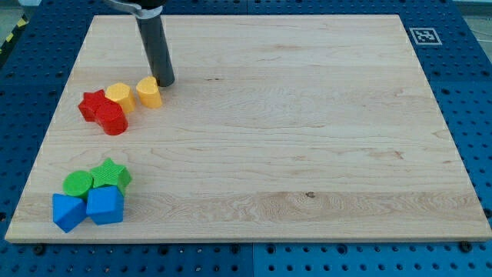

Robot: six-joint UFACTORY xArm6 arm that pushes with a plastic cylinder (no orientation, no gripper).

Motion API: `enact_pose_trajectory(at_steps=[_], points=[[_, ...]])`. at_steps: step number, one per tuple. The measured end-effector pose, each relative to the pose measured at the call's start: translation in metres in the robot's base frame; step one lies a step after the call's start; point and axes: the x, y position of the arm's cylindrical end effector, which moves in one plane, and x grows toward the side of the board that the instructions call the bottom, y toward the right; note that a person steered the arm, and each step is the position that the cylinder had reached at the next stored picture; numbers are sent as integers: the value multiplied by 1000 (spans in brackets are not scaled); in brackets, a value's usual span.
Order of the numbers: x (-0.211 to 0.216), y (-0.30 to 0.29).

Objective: Slide the yellow heart to the bottom of the yellow hexagon

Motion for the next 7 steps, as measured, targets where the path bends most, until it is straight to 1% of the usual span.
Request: enact_pose_trajectory(at_steps=[3, 7], points=[[24, 0], [45, 0]])
